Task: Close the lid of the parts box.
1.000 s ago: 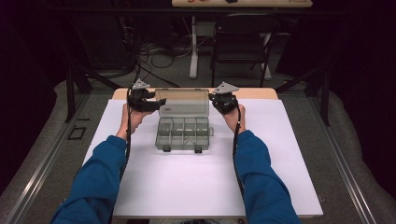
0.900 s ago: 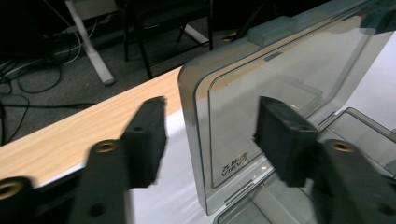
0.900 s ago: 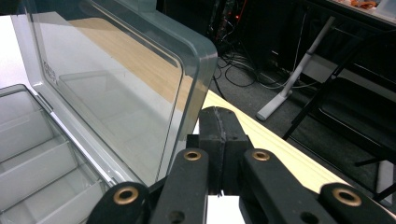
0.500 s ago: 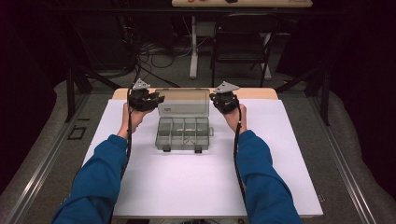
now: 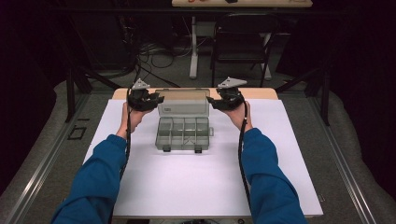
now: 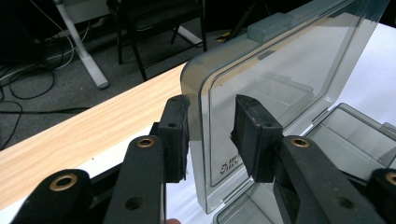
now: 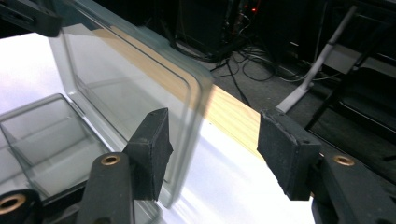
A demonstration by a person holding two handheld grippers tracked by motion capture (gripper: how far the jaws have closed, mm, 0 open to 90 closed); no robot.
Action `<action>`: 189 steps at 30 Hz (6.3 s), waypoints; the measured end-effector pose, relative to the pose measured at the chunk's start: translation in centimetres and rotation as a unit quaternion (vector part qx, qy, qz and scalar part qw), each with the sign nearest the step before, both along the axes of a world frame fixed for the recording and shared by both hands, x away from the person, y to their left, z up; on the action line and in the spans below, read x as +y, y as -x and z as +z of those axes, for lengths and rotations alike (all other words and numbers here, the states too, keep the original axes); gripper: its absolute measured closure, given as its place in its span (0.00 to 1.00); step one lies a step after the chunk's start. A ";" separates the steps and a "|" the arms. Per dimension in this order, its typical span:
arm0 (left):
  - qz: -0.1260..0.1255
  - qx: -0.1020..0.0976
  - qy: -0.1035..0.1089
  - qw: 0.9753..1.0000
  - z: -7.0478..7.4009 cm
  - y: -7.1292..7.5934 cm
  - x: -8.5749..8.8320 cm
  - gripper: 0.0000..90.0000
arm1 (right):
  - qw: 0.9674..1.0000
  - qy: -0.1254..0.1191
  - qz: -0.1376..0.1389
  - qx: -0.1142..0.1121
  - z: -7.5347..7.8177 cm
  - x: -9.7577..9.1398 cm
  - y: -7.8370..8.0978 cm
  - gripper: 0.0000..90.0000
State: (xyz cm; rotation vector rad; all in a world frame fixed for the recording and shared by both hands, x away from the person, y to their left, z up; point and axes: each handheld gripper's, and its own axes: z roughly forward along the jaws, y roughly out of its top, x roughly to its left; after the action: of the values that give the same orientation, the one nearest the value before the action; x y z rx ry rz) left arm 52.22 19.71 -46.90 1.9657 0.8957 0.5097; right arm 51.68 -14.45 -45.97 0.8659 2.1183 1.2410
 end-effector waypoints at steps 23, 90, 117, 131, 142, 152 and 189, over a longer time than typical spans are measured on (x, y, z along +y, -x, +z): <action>-0.031 -0.007 -0.010 0.999 0.1 1.9 0.3 0.74 | 0.999 0.008 0.043 -0.004 0.9 1.6 1.2 0.76; -0.040 -0.034 -0.011 0.999 1.3 7.2 2.2 0.26 | 0.995 0.034 0.095 -0.003 -1.3 0.9 5.7 0.69; -0.047 -0.012 -0.012 0.999 2.3 7.8 0.3 0.99 | 0.994 0.046 0.099 0.002 -1.5 1.0 6.9 0.62; -0.060 -0.004 -0.024 0.998 0.4 9.3 0.6 1.00 | 0.990 0.054 0.128 0.021 -1.2 0.9 9.9 0.54; -0.069 -0.003 -0.021 0.997 -0.3 10.5 0.3 1.00 | 0.990 0.041 0.132 0.001 -0.3 0.9 11.2 0.91; -0.068 0.006 -0.019 0.997 -1.6 11.2 0.4 1.00 | 0.993 0.052 0.106 0.000 -1.9 2.4 11.4 1.00; -0.077 0.051 -0.049 0.995 -5.7 11.4 -0.1 1.00 | 0.986 0.074 0.114 0.097 -6.1 3.3 10.8 1.00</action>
State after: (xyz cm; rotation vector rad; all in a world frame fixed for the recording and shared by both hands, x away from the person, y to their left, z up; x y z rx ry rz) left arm 40.79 19.59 -52.65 2.1459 0.7855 0.3728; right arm 40.91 -11.10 -52.08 0.7209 2.4882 1.1271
